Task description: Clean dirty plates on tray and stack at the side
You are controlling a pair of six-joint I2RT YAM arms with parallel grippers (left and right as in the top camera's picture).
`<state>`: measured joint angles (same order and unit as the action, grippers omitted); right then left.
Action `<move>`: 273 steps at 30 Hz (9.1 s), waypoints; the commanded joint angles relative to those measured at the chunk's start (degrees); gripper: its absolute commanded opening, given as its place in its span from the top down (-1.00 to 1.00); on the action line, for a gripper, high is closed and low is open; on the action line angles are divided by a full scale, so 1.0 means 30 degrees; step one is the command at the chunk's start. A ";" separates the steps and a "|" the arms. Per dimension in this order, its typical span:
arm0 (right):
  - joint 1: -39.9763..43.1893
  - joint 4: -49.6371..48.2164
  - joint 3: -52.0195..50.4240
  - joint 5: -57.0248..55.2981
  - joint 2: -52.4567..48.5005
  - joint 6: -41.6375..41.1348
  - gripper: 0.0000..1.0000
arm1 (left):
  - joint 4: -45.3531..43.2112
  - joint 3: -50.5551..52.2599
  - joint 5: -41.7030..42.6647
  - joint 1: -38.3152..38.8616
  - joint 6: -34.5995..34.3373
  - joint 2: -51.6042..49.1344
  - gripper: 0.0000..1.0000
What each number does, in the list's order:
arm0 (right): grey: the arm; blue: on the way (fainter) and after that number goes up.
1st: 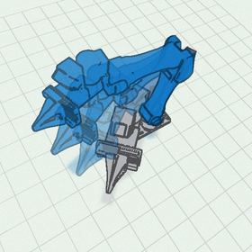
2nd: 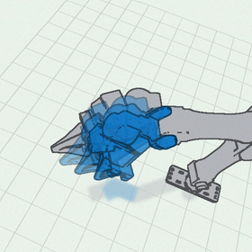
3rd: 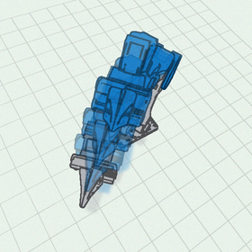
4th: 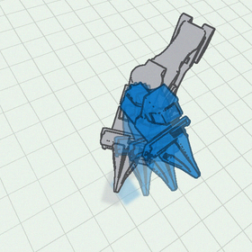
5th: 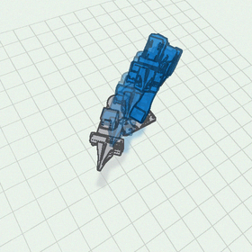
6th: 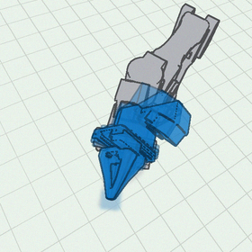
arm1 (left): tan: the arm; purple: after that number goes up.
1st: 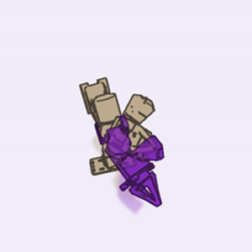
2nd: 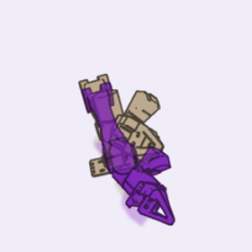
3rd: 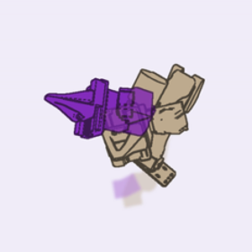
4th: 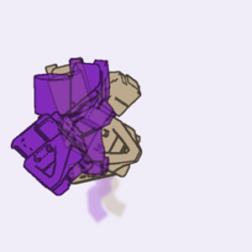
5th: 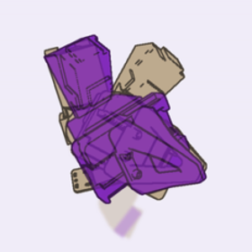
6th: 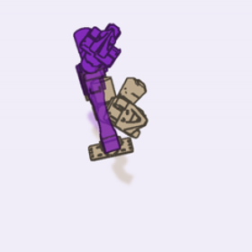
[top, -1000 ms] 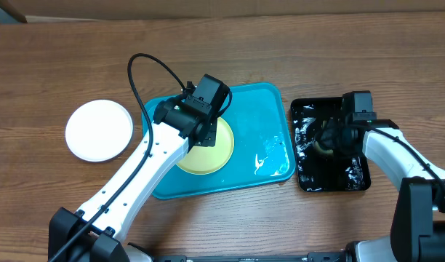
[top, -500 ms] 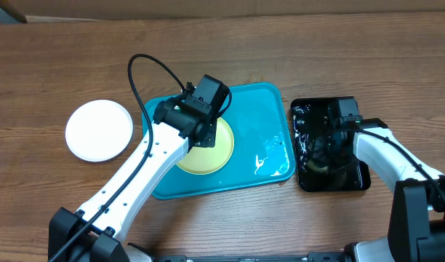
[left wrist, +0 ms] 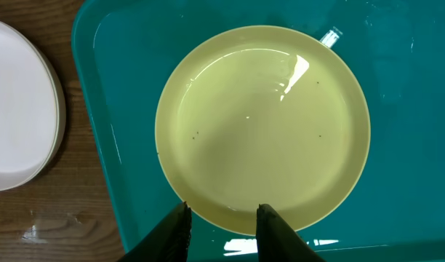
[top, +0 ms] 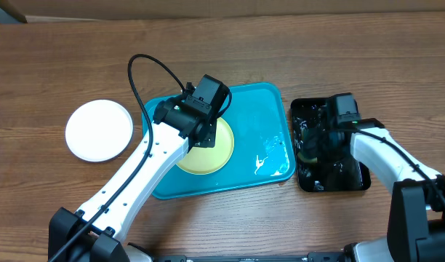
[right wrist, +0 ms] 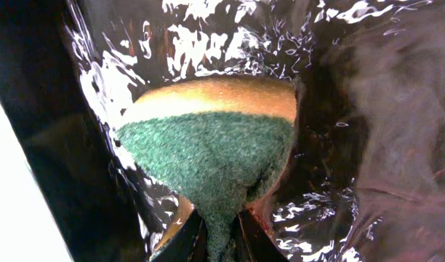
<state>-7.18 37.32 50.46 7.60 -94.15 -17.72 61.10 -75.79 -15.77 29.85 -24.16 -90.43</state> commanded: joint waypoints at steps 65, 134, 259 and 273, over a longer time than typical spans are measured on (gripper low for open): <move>0.0036 -0.1800 -0.1581 -0.3840 0.1450 -0.2499 0.41 | 0.0852 -0.0117 0.1785 -0.1829 -0.0605 0.0022 0.17; 0.0051 0.7905 0.3191 -0.3067 0.4058 -0.1450 -0.03 | -0.0386 -0.0029 0.4699 -0.6105 0.1326 -0.8087 0.91; 0.0044 0.6834 -0.1122 -0.3155 1.9482 0.0408 -1.00 | -0.0386 0.8342 0.8612 -1.2684 0.5275 1.7522 -1.00; 0.0401 0.5843 -0.1202 -0.4095 2.3423 0.1982 -1.00 | -0.0386 0.8342 0.8612 -1.2684 0.5275 1.7522 -0.99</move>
<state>-6.35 56.12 47.20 -3.49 -29.15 -15.18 60.01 -51.22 9.47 -8.32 -8.78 -37.93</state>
